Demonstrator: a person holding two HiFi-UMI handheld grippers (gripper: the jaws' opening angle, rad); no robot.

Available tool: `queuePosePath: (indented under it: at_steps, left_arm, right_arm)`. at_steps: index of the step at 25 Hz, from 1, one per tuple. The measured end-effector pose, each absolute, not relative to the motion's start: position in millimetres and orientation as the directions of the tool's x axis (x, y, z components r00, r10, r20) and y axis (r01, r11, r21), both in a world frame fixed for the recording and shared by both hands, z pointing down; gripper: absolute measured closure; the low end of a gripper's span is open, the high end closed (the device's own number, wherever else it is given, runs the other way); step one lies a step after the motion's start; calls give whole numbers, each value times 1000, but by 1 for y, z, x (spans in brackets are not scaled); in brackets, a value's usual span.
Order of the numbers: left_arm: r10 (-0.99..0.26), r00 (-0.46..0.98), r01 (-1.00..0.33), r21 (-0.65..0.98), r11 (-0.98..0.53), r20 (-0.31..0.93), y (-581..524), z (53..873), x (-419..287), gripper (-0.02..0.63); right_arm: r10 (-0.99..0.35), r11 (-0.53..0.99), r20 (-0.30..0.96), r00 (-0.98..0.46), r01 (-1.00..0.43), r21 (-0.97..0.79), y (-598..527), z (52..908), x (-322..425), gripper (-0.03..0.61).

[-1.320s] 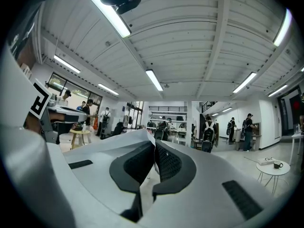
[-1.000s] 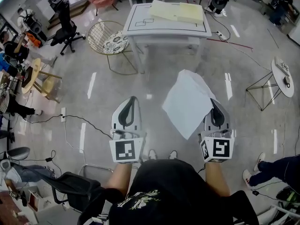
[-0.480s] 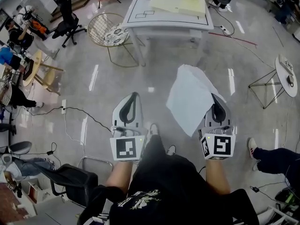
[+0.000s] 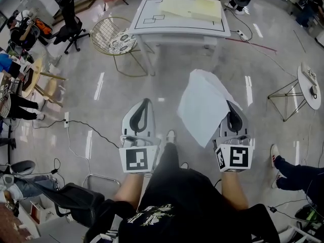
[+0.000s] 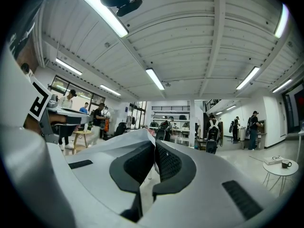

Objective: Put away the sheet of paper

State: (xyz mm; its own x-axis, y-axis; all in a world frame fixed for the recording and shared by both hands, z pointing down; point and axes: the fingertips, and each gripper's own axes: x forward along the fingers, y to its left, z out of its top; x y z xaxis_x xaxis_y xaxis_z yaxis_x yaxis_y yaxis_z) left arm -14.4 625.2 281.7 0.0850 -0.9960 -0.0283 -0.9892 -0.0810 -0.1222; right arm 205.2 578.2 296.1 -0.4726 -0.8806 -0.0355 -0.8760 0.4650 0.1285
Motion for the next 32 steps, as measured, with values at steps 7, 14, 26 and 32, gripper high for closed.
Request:
queuePosePath:
  at_steps: [7, 14, 26, 32]
  left_arm:
    - [-997, 59, -994, -100, -54, -44, 577, 279, -40, 612]
    - [-994, 98, -989, -115, -92, -44, 525, 272, -52, 612]
    - [-989, 141, -984, -113, -135, -49, 447, 266, -97, 612]
    - [-984, 172, -980, -111, -167, -42, 412, 273, -118, 612]
  right_arm:
    - [-872, 479, -31, -488, -865, 149, 530, 291, 182, 580]
    - [-884, 460, -22, -468, -876, 146, 482, 286, 168, 580]
    - [-902, 421, -34, -431, -892, 163, 414, 279, 126, 580]
    - [-913, 394, -42, -405, -905, 162, 383, 281, 103, 580]
